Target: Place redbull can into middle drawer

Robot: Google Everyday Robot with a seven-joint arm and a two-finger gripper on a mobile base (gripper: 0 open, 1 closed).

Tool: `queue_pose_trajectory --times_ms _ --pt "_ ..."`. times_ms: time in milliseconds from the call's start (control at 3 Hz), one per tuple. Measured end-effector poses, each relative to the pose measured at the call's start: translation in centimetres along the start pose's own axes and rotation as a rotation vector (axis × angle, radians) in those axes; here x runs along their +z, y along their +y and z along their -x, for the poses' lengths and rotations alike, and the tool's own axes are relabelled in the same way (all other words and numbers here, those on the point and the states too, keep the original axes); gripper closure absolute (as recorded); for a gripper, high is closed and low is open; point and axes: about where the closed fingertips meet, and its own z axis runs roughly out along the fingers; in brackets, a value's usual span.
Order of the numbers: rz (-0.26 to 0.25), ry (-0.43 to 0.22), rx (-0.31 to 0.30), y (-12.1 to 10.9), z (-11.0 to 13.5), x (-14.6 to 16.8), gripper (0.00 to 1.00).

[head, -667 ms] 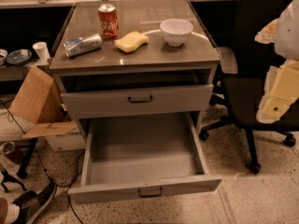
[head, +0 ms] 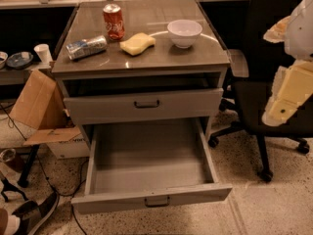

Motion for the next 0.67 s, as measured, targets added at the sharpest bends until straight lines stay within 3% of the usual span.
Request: queue_pose_trajectory --times_ms 667 --pt "-0.031 -0.144 -0.010 -2.3 7.7 1.8 0.00"
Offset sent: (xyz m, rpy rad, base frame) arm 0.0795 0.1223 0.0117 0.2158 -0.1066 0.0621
